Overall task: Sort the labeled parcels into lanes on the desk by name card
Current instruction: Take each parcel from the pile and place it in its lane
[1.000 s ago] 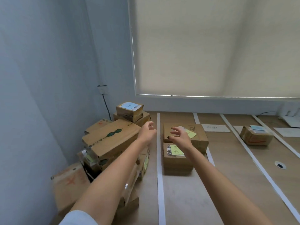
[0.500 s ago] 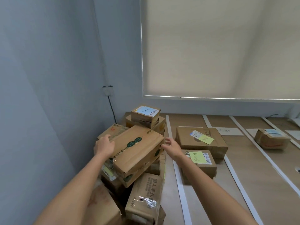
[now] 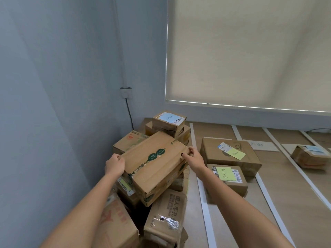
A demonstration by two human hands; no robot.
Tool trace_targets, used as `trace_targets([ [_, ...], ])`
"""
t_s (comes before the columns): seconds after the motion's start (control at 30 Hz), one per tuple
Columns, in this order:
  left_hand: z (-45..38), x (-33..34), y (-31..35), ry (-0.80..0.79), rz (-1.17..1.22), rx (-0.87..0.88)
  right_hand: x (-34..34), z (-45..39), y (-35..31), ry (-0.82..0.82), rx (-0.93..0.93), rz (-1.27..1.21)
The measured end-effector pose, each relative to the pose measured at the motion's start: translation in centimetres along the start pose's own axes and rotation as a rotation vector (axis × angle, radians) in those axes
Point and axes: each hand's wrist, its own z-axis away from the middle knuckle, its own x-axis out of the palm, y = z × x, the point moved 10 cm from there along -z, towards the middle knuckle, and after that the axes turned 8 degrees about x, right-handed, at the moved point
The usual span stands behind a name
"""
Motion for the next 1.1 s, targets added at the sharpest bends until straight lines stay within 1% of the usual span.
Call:
trace_targets([
  [0.17,2.3,-0.3,1.5,0.046,0.023,-0.008,-1.9,1.3,-0.7,0.028,-0.078,-0.040],
  [0.3,5.1,-0.2,4.2,0.091,0.064,0.000,-5.6,2.7,-0.8,0.043,-0.120,-0.060],
  [0.5,11.6,3.1,10.8,0.178,0.135,0.055,-15.2,5.9,1.7,0.085,-0.145,-0.108],
  [0.73,19.9,9.4,20.0,0.214,0.242,0.140,-27.4,9.6,7.6,0.142,-0.079,-0.136],
  [0.87,23.2,11.4,25.4,0.245,0.345,0.153,-32.4,11.2,10.7,0.142,-0.026,-0.127],
  [0.93,24.2,12.6,27.8,0.222,0.383,0.144,-34.1,12.2,11.7,0.146,-0.032,-0.129],
  [1.0,24.8,14.1,29.7,0.161,0.376,0.142,-35.7,13.0,12.5,0.176,-0.042,-0.114],
  [1.1,25.3,16.3,31.7,0.080,0.382,0.172,-37.7,13.5,14.1,0.242,0.008,-0.113],
])
